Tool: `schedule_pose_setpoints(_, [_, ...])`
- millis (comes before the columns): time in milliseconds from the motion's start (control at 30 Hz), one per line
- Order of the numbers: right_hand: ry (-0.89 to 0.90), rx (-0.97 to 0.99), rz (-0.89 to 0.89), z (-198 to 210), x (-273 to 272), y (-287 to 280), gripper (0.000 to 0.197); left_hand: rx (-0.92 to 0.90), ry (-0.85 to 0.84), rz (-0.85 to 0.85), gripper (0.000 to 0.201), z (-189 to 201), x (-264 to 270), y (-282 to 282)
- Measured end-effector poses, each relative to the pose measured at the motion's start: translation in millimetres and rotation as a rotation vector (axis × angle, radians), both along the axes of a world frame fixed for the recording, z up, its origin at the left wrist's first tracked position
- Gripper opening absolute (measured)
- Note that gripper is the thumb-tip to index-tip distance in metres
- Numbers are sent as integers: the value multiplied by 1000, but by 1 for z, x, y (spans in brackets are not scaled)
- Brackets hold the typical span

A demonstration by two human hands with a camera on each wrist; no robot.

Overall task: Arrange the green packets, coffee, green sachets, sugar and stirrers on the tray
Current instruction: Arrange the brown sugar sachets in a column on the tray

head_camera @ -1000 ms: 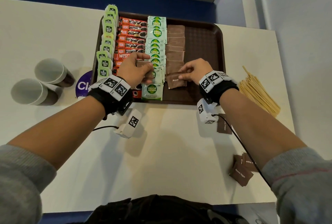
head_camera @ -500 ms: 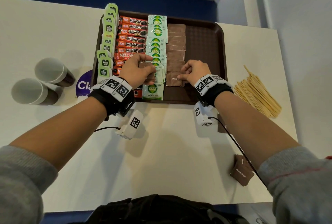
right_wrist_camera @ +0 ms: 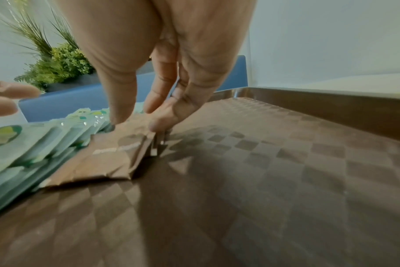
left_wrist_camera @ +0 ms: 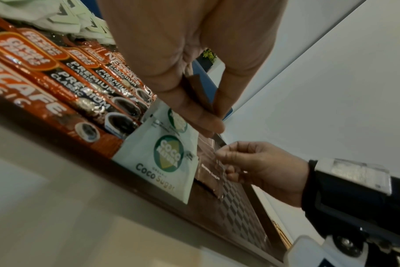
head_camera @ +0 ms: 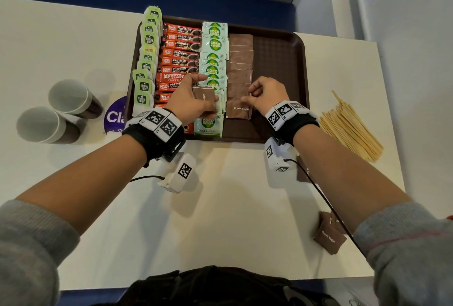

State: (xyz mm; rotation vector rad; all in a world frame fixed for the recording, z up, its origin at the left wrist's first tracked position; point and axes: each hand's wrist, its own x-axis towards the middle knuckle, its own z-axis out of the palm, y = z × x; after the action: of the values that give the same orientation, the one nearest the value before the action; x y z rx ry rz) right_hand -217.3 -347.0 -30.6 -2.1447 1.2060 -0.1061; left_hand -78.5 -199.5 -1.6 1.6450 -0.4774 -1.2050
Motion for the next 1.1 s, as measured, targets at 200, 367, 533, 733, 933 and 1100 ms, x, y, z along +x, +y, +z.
schedule_pose_setpoints(200, [-138,106,80,27,19,12,25,-9,-47,-66,79,-2,-4,0])
schedule_pose_setpoints(367, [-136,206,281,45,30,21,21,71,-255,-201,87,-3,-4,-3])
schedule_pose_setpoints(533, [-156,289,271,49,28,18,10,69,-216,-162,78,-2,-5,-2])
schedule_pose_setpoints(733, [-53,328,298,47,9,4,13,56,-352,-94,55,-6,-2,-4])
schedule_pose_setpoints(933, [130,264,192,28,-8,-6,14,51,-516,-117,32,-6,-10,-10])
schedule_pose_setpoints(1100, [192,286,145,13,-17,1,16,113,-822,-332,20,-4,-16,-12])
